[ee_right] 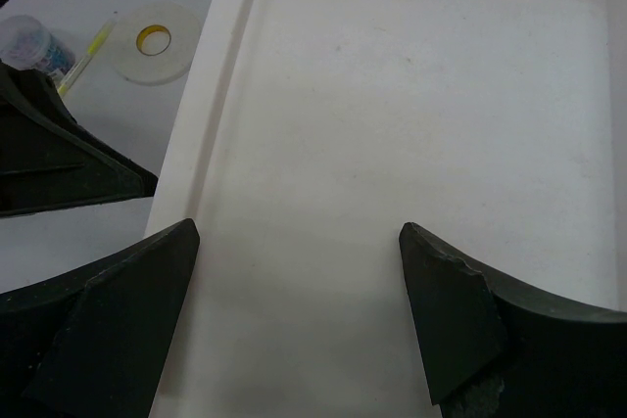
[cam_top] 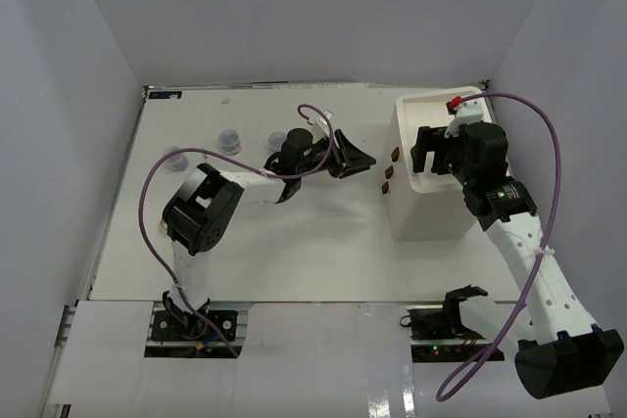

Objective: Sort the stationery into containers
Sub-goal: Open the drawer in the storage box.

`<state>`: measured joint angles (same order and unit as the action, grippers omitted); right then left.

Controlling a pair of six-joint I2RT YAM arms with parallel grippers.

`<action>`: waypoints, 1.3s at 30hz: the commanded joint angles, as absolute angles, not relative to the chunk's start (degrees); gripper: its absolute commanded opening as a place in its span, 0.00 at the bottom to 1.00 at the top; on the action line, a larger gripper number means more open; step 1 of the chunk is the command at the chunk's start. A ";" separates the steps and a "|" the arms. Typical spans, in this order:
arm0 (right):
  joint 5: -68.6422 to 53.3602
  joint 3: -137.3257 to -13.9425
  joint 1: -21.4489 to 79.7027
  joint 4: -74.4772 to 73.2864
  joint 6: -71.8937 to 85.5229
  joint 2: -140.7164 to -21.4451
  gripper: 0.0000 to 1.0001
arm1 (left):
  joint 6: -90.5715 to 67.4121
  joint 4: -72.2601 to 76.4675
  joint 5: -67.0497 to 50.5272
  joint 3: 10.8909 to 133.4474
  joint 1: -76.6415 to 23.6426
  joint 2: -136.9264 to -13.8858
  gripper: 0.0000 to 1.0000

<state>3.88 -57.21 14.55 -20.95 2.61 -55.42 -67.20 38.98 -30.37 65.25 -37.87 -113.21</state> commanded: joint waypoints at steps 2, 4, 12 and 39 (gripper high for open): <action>2.55 -56.08 15.12 -22.85 4.13 -55.02 0.90 | -67.67 38.94 -32.69 68.64 -39.19 -115.56 0.58; 2.46 -56.07 15.12 -22.85 3.96 -54.93 0.90 | -67.85 39.55 -33.31 69.96 -39.64 -116.71 0.61; 1.76 -55.99 15.12 -22.85 3.87 -54.76 0.90 | -69.25 42.36 -34.45 72.60 -40.87 -121.20 0.64; 1.49 -55.11 15.12 -22.15 3.69 -53.88 0.90 | -70.40 45.17 -35.24 75.50 -41.57 -124.54 0.62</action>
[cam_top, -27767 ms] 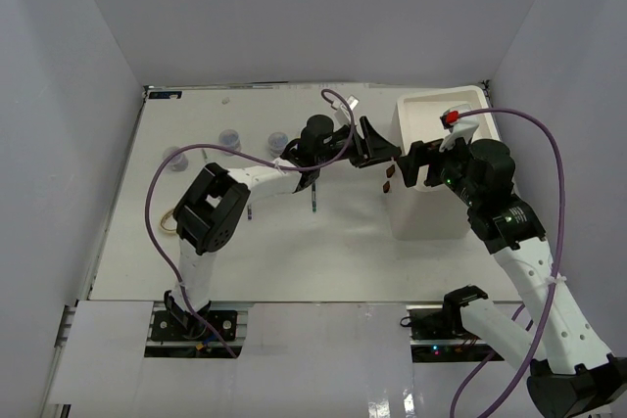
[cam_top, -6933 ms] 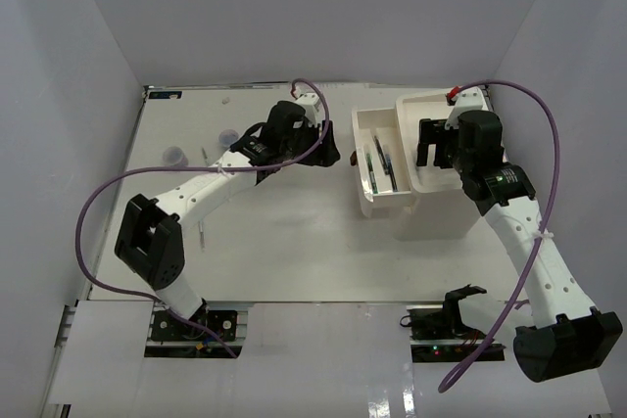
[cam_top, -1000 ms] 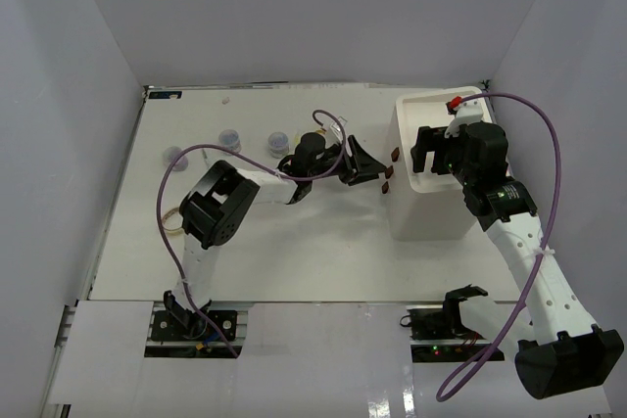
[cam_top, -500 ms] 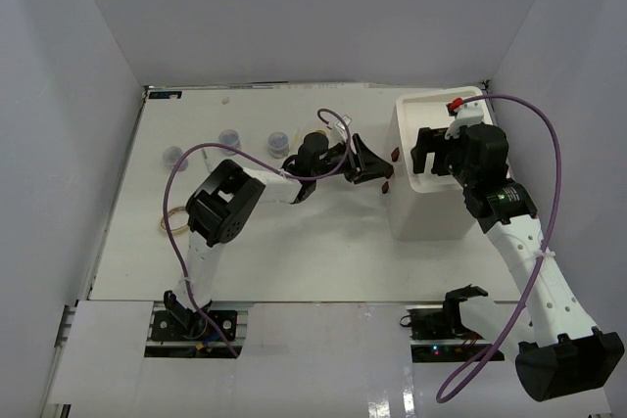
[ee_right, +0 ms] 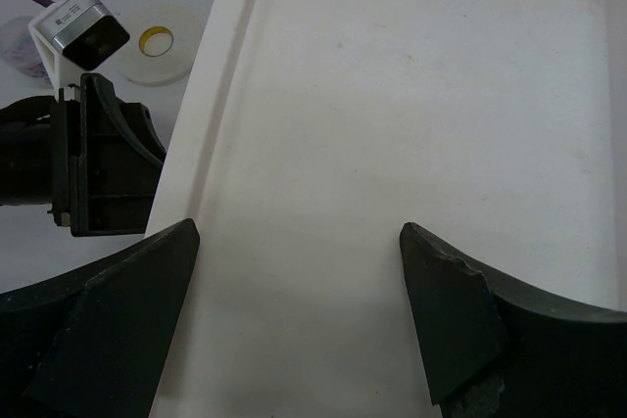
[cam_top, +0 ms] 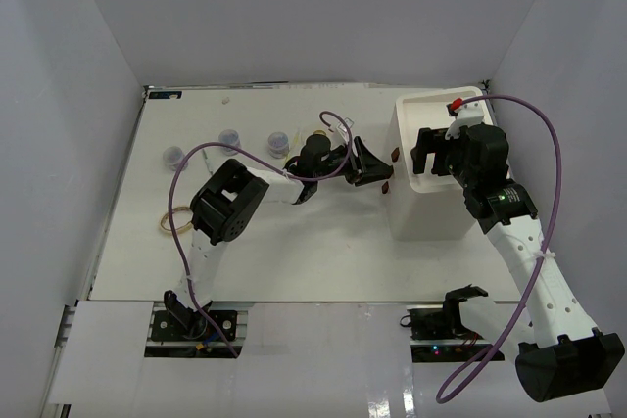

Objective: Sort the stationery into containers
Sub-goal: Open the drawer in the storage box.

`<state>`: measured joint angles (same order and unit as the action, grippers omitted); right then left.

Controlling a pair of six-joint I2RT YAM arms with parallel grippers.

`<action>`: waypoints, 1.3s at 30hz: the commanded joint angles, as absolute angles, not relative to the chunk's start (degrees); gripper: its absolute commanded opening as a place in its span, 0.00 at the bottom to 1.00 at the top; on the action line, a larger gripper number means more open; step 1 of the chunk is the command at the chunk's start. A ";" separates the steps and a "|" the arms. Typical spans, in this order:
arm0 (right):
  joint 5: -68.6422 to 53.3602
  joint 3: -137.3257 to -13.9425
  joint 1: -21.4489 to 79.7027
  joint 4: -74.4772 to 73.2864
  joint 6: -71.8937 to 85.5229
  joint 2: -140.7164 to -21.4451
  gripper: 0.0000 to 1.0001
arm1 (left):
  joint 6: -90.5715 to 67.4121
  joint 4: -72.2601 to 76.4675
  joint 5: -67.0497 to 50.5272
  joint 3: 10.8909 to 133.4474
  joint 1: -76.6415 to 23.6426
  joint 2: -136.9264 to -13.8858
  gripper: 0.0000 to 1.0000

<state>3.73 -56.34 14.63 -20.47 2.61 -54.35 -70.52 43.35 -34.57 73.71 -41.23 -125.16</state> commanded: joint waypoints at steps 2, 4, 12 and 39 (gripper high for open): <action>1.58 -55.11 15.20 -22.15 3.69 -53.79 0.90 | -70.75 45.79 -35.24 75.85 -41.75 -124.72 0.60; 1.58 -55.11 15.12 -22.15 3.60 -53.70 0.90 | -70.75 46.23 -35.33 75.94 -41.84 -124.72 0.59; 1.58 -54.93 15.12 -22.06 3.69 -53.79 0.90 | -71.45 48.69 -35.33 75.24 -41.84 -124.10 0.47; 5.54 -54.49 15.12 -22.32 4.31 -53.61 0.90 | -65.31 38.07 -35.24 65.66 -37.44 -112.07 0.00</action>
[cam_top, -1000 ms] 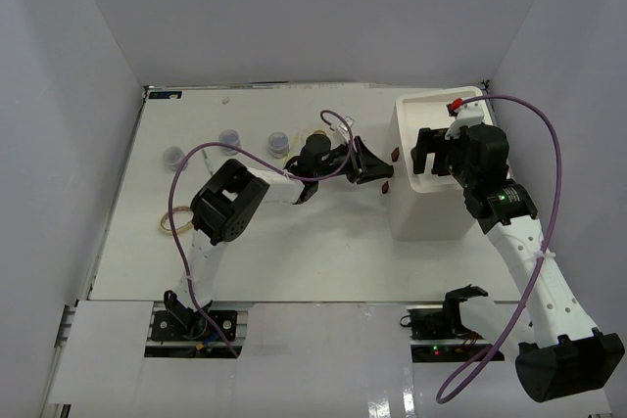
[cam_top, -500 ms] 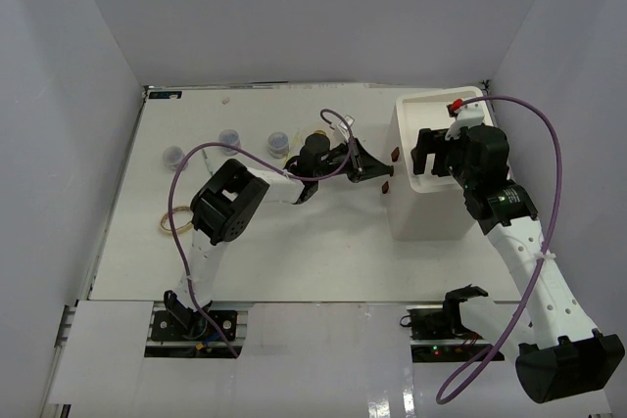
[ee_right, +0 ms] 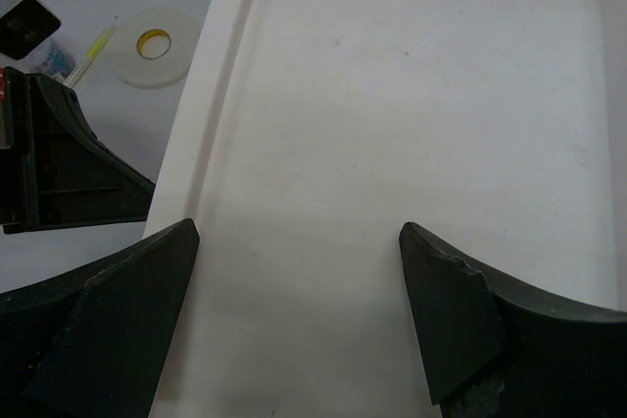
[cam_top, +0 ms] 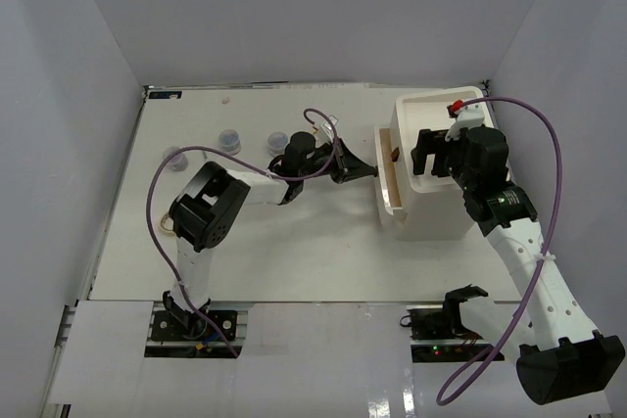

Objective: Sort the stationery into containers
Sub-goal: Open the drawer in the storage box.

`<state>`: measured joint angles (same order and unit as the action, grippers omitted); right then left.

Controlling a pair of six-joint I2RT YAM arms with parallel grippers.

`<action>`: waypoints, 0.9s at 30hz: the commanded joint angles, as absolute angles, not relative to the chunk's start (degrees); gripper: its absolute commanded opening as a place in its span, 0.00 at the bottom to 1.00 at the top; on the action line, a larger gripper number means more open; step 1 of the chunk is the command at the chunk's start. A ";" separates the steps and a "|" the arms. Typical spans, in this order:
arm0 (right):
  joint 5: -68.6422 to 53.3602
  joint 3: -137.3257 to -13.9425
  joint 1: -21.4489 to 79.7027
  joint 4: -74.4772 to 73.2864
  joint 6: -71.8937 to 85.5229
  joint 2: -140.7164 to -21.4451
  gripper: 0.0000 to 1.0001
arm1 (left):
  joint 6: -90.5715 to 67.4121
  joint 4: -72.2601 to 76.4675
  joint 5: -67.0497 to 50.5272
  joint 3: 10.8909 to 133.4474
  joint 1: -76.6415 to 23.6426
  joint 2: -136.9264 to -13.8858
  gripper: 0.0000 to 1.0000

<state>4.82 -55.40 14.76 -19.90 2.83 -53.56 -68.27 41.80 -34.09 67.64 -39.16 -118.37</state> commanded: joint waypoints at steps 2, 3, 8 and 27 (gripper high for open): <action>5.71 -54.40 15.12 -22.32 4.31 -53.70 0.90 | -63.56 36.83 -35.77 63.90 -36.74 -109.78 0.00; 5.80 -54.40 15.12 -22.32 4.31 -53.61 0.90 | -62.94 35.26 -35.86 63.29 -36.56 -109.08 0.00; 5.89 -54.40 15.12 -22.32 4.39 -53.61 0.90 | -59.51 31.21 -35.77 58.81 -34.72 -104.16 0.00; 5.19 -54.40 15.12 -22.32 4.04 -53.09 0.90 | -46.41 6.87 -29.36 62.75 -31.20 -98.09 0.69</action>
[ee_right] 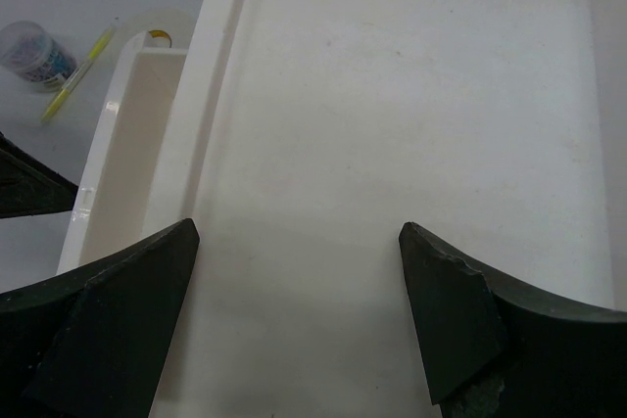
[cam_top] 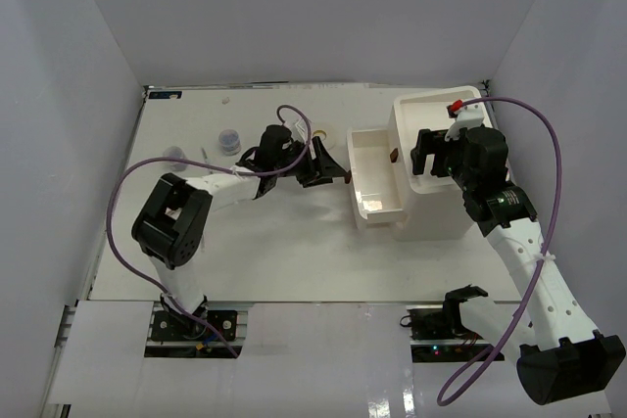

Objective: Sort the stationery into containers
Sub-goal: Open the drawer in the storage box, then pick up the pen from the corner of the board.

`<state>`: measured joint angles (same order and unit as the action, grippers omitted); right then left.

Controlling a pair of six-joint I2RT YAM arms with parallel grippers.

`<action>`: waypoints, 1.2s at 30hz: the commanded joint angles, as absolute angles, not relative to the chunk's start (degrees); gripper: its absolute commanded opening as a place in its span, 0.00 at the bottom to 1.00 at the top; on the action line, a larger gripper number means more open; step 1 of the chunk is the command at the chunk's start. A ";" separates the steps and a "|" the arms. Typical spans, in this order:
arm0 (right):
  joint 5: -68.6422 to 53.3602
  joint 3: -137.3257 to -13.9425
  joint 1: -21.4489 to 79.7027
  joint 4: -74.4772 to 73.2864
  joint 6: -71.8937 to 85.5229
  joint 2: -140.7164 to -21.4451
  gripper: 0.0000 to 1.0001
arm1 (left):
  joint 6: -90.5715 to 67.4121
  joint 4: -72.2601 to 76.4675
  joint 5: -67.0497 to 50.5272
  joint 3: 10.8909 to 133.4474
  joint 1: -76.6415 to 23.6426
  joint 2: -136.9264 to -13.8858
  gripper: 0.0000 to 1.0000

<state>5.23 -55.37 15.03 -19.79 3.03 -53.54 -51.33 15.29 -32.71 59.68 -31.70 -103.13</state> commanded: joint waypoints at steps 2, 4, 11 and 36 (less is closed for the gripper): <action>4.92 -54.49 15.12 -22.32 4.04 -52.82 0.90 | -43.70 1.36 -25.69 64.42 -30.85 -96.25 0.76; 4.57 -54.58 15.12 -22.32 4.04 -52.65 0.90 | -41.58 -3.93 -21.99 66.08 -30.59 -93.71 0.83; 2.82 -54.40 15.12 -22.32 4.22 -50.28 0.90 | -33.49 -27.75 1.82 64.88 -26.03 -85.45 0.91; -1.50 -53.00 15.73 -21.36 5.45 -47.02 0.90 | -29.18 -33.67 11.34 43.07 -2.02 -75.23 0.86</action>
